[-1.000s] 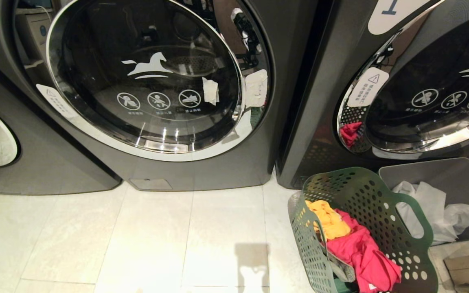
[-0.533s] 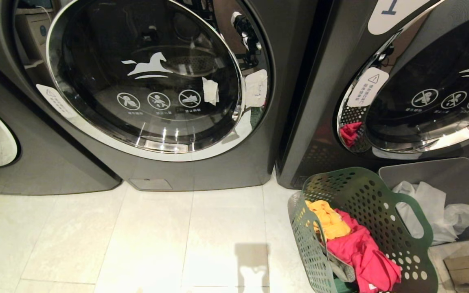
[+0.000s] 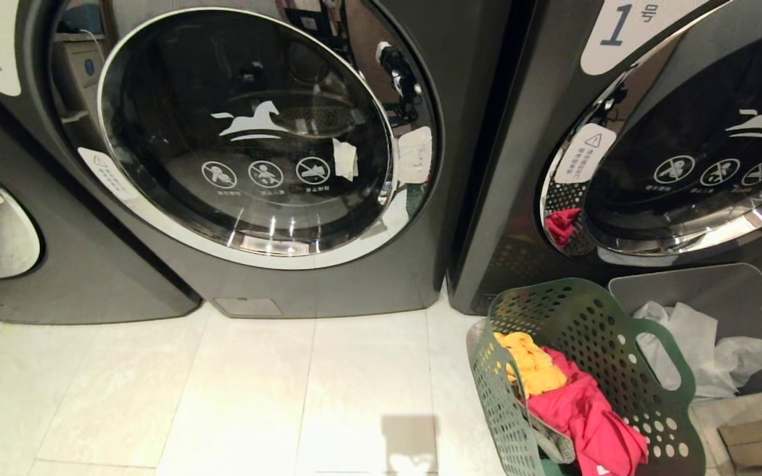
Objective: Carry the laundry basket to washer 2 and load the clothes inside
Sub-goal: Open the lid of the washing machine
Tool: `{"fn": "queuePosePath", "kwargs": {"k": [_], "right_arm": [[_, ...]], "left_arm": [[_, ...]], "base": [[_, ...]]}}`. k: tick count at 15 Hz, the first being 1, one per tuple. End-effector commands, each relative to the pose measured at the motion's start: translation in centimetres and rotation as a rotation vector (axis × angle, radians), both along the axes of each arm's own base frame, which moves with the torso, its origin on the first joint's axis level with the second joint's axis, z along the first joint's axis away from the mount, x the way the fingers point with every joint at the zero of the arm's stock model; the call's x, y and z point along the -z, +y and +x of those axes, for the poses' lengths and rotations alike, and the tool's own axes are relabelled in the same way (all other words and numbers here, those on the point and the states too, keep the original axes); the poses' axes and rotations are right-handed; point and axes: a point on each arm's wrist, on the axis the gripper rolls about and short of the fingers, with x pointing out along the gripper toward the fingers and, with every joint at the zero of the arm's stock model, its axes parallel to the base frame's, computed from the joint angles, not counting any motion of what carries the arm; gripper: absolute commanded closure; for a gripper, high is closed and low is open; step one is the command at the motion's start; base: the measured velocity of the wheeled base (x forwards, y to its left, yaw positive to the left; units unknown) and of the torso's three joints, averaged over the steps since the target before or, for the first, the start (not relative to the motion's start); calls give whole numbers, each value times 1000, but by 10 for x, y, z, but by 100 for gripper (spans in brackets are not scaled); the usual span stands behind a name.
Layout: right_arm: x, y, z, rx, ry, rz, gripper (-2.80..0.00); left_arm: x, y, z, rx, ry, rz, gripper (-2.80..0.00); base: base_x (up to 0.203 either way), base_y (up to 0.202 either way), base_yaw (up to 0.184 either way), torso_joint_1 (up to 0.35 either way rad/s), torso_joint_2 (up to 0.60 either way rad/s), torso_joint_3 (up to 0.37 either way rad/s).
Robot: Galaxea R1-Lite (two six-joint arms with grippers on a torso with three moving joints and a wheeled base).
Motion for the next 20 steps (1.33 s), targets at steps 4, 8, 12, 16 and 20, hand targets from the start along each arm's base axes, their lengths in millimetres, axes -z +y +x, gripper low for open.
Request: {"fn": "queuePosePath", "kwargs": {"k": [4,8,12,16,20], "right_arm": [[0,0,2,2,-44,-2,0],[0,0,2,1,-45,-2,0],[0,0,2,1,-45,-5,0],[0,0,2,1,-45,-3,0],[0,0,2,1,-45,-3,0]], "left_arm": [[0,0,0,-1,2,-2,0],[0,0,0,-3,4,-3,0],[0,0,0,-4,3,-10,0],[0,0,0,-4,4,-14,0],[0,0,0,-4,2,-14,0]], "base": [[0,0,0,4,2,197],[0,0,0,4,3,198],[0,0,0,4,2,202],[0,0,0,2,5,201],[0,0,0,6,1,201]]}}
